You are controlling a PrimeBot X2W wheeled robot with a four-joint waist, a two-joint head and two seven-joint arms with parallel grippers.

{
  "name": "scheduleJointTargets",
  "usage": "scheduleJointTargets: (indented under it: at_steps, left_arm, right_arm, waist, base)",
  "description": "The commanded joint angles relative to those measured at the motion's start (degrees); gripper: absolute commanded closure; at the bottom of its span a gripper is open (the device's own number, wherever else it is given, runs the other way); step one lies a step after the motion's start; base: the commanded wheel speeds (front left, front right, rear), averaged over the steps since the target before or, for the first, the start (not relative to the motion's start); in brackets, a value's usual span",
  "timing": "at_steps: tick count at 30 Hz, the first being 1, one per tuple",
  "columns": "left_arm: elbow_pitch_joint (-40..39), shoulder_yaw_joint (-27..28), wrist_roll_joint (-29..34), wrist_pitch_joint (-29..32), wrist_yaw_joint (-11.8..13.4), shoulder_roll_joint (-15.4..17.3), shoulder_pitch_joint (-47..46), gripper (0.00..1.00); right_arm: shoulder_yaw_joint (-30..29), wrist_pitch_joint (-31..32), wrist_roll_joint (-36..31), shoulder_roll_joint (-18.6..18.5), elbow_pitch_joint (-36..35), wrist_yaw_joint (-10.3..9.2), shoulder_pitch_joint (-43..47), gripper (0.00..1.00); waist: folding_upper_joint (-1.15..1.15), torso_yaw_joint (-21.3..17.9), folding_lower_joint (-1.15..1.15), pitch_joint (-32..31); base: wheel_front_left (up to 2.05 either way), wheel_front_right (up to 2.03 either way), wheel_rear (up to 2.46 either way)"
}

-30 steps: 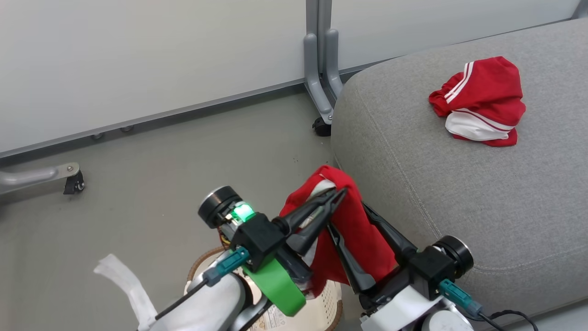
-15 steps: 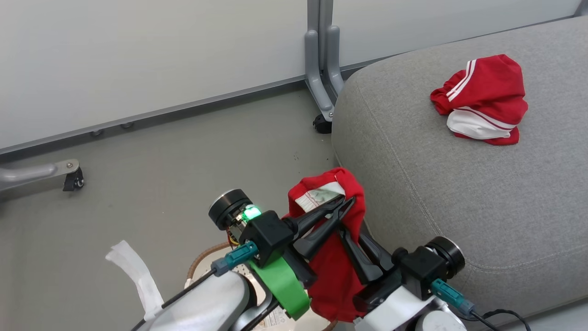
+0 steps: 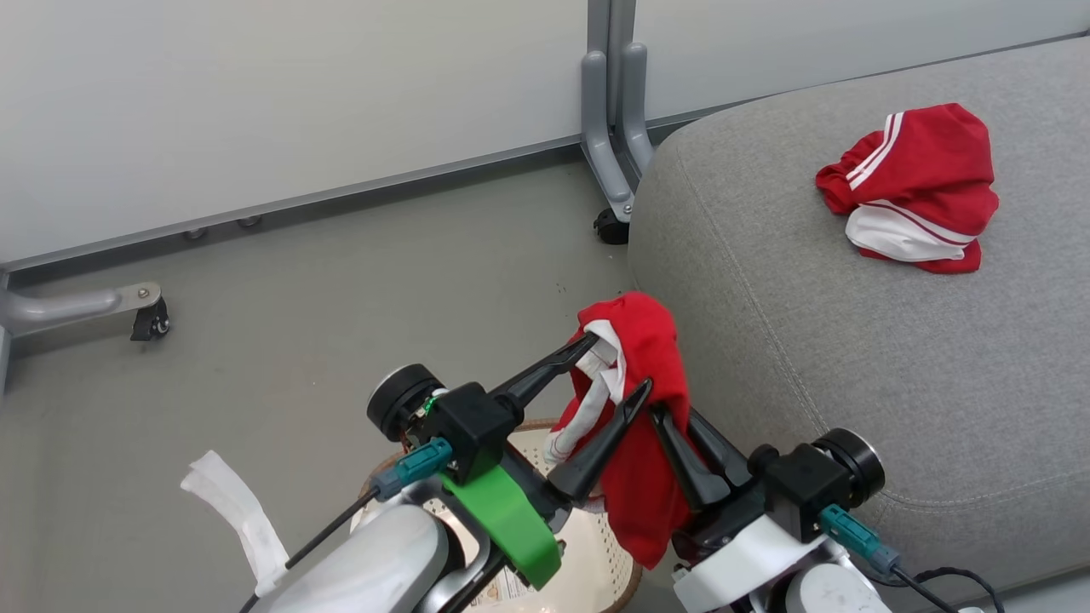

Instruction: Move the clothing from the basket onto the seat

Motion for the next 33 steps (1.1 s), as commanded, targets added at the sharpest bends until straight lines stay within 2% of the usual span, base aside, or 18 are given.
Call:
scheduleJointTargets:
  at_steps: [1, 11, 24, 29, 33]
  left_arm:
    - [0.04, 0.2, -0.96, 0.16, -0.03, 0.3, 0.95, 0.0]
    - [-0.56, -0.88, -2.74, 1.68, -0.6, 1.27, 1.25, 0.0]
    - [-0.82, -1.32, -2.74, 2.21, -0.11, 1.92, 0.65, 0.0]
    - [-1.24, -1.38, -2.98, 2.83, -0.02, 2.61, 0.6, 0.0]
    - [-2.27, -1.23, -2.75, 3.25, 0.29, 3.86, 0.12, 0.0]
  right_arm:
    - [-0.52, -0.19, -0.28, 0.07, -0.14, -0.1, -0.13, 1.0]
    - [-2.73, -0.19, -0.98, 0.05, -0.56, -0.1, 1.43, 1.0]
    - [-3.24, -0.19, -1.45, 0.34, -0.95, -0.1, 0.8, 1.0]
    - [-3.73, -0.19, -1.95, 0.61, -1.51, -0.1, -0.03, 1.0]
    - [-3.78, -0.19, -2.83, 0.84, -2.52, -0.1, -1.17, 1.0]
  waist:
    - [0.0, 0.25, 0.0, -0.11]
    - [0.0, 0.45, 0.0, -0.43]
    - [0.0, -1.21, 0.0, 0.56]
    - [0.0, -3.56, 0.0, 1.69]
    - [0.0, -7.6, 0.0, 3.55]
  base:
    - [0.0, 0.0, 0.0]
    - [0.0, 0.0, 0.0]
    - [0.0, 0.0, 0.0]
    - [0.0, 0.0, 0.0]
    - [0.0, 0.0, 0.0]
